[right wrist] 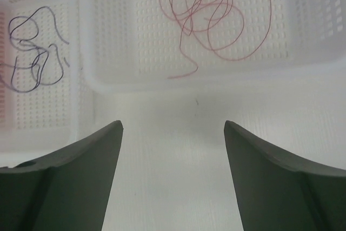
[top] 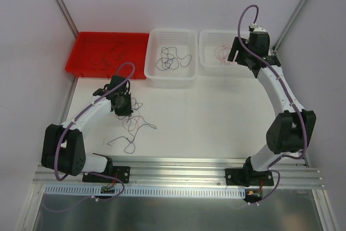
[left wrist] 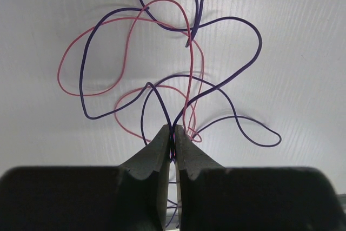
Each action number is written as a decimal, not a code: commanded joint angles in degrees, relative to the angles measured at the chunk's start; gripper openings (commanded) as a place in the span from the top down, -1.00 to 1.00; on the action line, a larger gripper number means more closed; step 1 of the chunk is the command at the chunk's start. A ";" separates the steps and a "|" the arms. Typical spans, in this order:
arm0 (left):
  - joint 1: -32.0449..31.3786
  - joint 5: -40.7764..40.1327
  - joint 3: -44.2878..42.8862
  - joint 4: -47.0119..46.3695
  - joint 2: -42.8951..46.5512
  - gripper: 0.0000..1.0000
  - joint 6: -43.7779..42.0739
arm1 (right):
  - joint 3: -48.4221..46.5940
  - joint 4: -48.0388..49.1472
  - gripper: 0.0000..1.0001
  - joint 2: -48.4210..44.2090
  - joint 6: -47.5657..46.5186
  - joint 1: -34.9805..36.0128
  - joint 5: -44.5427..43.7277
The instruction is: Untangle the cables
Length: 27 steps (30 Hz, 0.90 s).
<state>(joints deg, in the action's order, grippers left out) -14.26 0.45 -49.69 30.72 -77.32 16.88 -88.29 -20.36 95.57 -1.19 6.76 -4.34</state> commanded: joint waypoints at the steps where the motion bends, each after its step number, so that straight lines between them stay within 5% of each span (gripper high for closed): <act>1: -0.06 3.24 -0.41 0.48 -0.02 0.87 -0.89 | 6.27 -0.47 -0.60 -9.68 5.32 2.28 3.01; 10: -2.87 14.50 -1.63 -2.06 -1.61 0.88 0.43 | 25.69 1.55 -0.59 -24.02 10.33 16.25 13.65; 19: -22.73 9.58 -14.89 -3.39 -9.15 0.85 6.76 | 36.96 4.02 -0.58 -34.91 12.00 29.27 5.32; 27: -28.72 2.02 -22.12 -3.47 -12.77 0.28 10.70 | 42.31 -0.73 -0.59 -46.43 11.74 29.62 -1.64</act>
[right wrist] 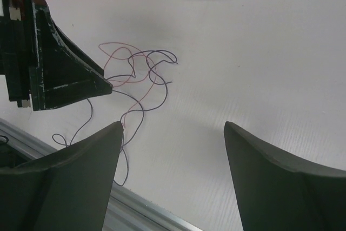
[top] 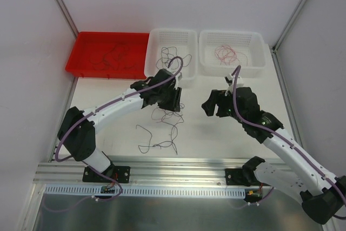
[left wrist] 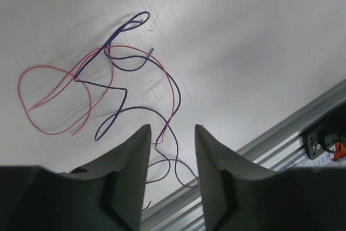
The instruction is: Untangle the cables
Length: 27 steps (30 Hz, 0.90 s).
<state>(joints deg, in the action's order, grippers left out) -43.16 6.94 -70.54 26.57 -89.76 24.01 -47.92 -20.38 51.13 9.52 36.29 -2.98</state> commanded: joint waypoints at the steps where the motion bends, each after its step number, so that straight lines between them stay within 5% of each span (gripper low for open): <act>1: -0.08 -5.44 -0.92 0.68 0.45 0.15 4.02 | 2.56 -0.63 -0.58 -2.26 1.38 0.18 -2.47; 11: -3.69 -12.21 14.28 -0.29 14.68 -0.56 13.69 | 9.41 8.66 -0.35 2.12 8.93 3.69 1.92; 21: -6.50 -14.50 32.73 -5.82 27.43 -0.61 25.64 | 5.05 17.91 -0.31 15.45 12.63 5.89 2.54; 27: -6.50 -13.36 34.77 -7.84 26.13 -0.55 26.62 | -0.67 22.14 -0.21 26.46 15.18 6.69 4.54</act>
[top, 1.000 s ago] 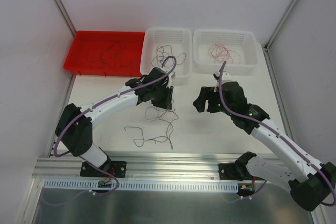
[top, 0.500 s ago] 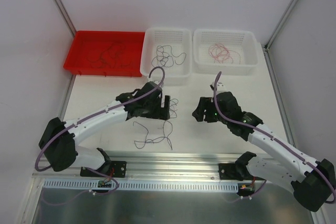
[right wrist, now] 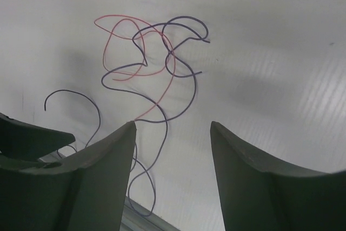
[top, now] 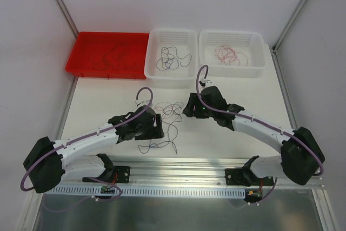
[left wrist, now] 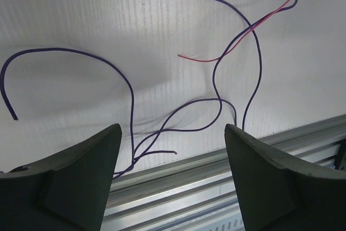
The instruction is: Untangle the cables
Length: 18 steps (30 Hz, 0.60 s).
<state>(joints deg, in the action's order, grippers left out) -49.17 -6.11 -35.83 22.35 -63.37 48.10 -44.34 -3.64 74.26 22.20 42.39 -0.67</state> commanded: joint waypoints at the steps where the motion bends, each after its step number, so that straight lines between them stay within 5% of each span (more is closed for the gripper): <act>1: -0.49 0.13 0.06 -4.06 -0.52 -0.54 2.53 | -6.09 5.57 -0.21 6.57 2.76 0.67 2.42; 12: -1.11 2.68 0.06 -7.23 -2.81 -0.54 1.30 | -12.26 5.92 0.03 21.71 5.32 1.64 4.44; 18: -1.19 3.21 -0.02 -7.93 -3.95 -0.54 1.03 | -13.67 6.01 0.67 21.46 3.73 1.82 5.85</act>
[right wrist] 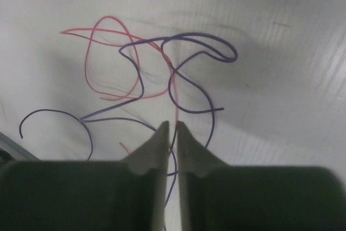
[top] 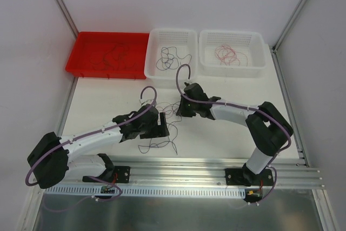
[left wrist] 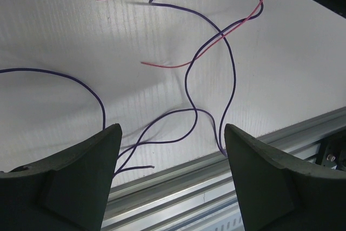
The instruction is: Untangle the cables
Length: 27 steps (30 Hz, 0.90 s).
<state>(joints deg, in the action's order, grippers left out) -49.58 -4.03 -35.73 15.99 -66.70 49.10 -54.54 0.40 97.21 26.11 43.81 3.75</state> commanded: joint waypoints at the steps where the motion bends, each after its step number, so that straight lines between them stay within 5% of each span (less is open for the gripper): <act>1: -0.87 1.31 -0.13 -1.75 -0.71 -0.54 0.03 | -3.55 1.45 0.87 -2.10 -0.44 0.31 1.61; 15: -1.13 1.48 -3.56 -1.93 -1.94 -0.53 -1.90 | -13.83 -22.19 0.99 -22.41 -16.08 0.57 -11.13; 27: -1.22 -2.11 -14.63 -3.59 -14.60 -0.27 -10.43 | -12.61 -24.66 0.99 -28.47 -17.58 0.57 -11.48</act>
<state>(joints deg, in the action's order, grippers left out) -50.28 -3.84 -47.77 13.89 -79.50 41.28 -67.42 -23.24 71.37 9.69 44.12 -6.59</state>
